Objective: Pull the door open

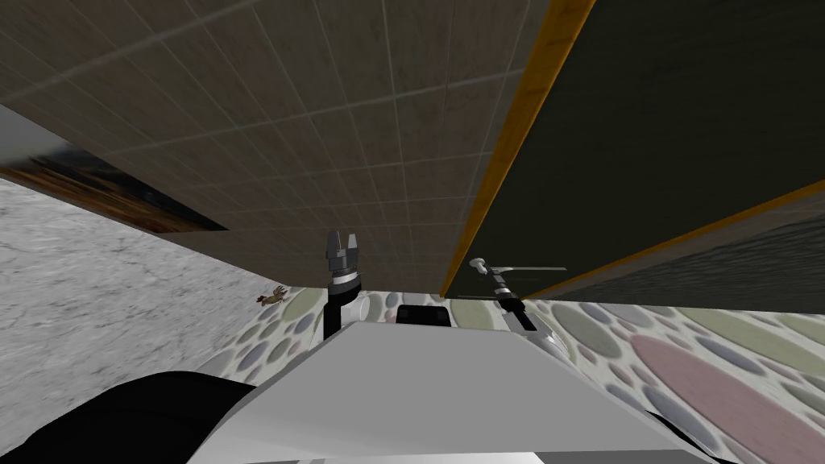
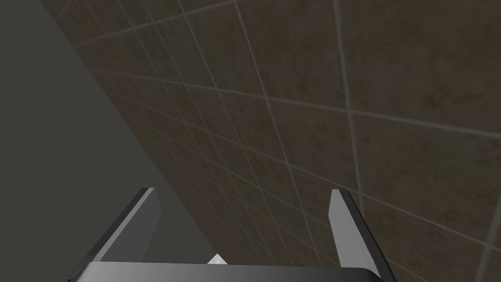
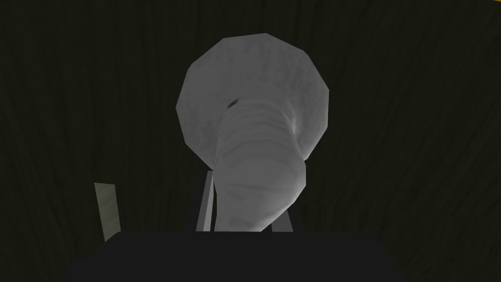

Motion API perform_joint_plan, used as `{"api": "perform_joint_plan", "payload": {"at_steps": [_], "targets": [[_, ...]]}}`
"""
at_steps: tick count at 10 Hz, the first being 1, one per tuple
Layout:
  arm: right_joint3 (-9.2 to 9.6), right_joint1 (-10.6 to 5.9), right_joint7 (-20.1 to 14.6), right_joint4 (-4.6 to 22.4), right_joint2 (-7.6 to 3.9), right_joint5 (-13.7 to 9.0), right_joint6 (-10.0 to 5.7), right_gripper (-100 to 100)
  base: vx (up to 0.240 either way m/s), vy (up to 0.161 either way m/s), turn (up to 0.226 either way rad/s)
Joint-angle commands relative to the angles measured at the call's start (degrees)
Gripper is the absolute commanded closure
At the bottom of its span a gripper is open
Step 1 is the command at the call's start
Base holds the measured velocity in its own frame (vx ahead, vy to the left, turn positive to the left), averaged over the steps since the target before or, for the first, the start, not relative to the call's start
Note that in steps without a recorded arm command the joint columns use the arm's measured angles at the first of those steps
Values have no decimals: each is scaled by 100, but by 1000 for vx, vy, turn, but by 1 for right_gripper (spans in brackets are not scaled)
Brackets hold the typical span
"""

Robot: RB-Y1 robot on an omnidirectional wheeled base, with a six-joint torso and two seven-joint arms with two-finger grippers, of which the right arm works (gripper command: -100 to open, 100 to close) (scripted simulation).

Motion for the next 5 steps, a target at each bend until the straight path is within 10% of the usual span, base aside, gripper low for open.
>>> {"api": "perform_joint_plan", "payload": {"at_steps": [1, 5], "targets": [[-2, -1, 8, -8, -5, 1, -12, 100, 0, 0, 0], [-7, 146, -141, 68, -118, 78, -295, 100, -107, -50, 106]]}}
